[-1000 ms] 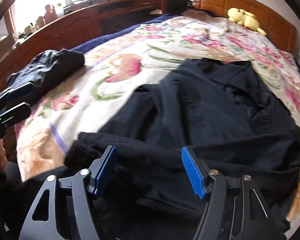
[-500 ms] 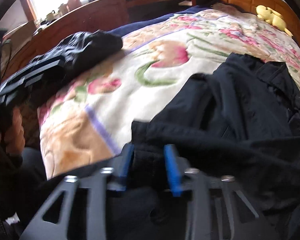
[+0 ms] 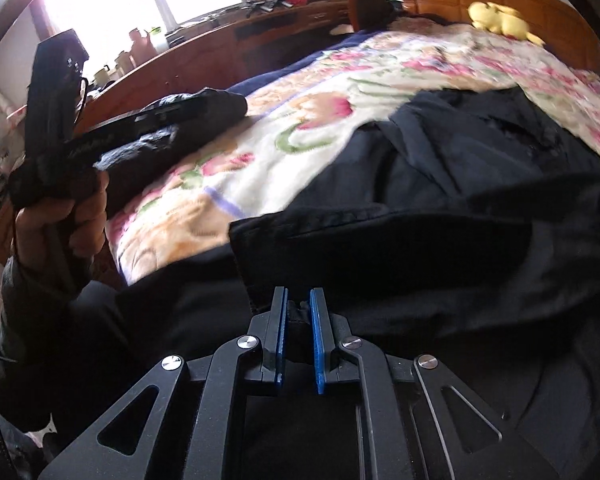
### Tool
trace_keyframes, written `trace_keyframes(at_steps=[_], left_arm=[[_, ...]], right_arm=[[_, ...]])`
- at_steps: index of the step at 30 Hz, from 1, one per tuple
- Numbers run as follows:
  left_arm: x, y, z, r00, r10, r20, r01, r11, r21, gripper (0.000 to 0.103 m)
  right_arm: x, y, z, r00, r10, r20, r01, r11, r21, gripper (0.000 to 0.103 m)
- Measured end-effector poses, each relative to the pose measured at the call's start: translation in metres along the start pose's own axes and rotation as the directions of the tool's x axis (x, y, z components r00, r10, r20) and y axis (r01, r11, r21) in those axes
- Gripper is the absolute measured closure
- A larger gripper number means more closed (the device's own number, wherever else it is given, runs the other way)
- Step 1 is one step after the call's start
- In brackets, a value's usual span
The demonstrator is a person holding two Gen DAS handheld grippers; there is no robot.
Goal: Fold large clothes
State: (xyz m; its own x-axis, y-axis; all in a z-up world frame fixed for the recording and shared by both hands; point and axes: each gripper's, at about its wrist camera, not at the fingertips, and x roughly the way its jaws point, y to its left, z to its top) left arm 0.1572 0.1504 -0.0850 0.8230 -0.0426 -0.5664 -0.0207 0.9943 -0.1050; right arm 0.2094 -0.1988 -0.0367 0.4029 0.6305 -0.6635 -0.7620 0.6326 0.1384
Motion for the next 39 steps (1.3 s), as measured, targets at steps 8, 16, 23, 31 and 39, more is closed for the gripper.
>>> trace_keyframes(at_steps=[8, 16, 23, 31, 39], left_arm=[[0.003, -0.011, -0.001, 1.000, -0.006, -0.012, 0.007, 1.000, 0.026, 0.036], [0.006, -0.014, -0.002, 1.000, -0.008, -0.021, 0.009, 0.999, 0.035, 0.036], [0.008, -0.018, -0.003, 1.000, -0.011, -0.028, 0.012, 0.999, 0.043, 0.036], [0.007, -0.032, -0.005, 0.998, -0.041, -0.037, 0.044, 0.995, 0.085, 0.036], [0.010, -0.071, -0.013, 0.988, -0.130, -0.084, 0.141, 0.979, 0.147, 0.036]], right_arm=[[-0.011, 0.001, -0.025, 0.997, -0.062, -0.039, 0.063, 0.998, 0.017, 0.092], [-0.037, 0.000, -0.001, 0.988, -0.147, 0.051, 0.147, 0.989, -0.011, 0.066], [-0.019, -0.037, 0.041, 0.970, -0.230, 0.074, 0.229, 0.973, 0.028, 0.066], [0.040, -0.061, 0.016, 0.951, -0.280, -0.128, 0.287, 0.957, 0.040, 0.066], [0.007, -0.069, 0.008, 0.952, -0.303, -0.033, 0.304, 0.950, 0.065, 0.066]])
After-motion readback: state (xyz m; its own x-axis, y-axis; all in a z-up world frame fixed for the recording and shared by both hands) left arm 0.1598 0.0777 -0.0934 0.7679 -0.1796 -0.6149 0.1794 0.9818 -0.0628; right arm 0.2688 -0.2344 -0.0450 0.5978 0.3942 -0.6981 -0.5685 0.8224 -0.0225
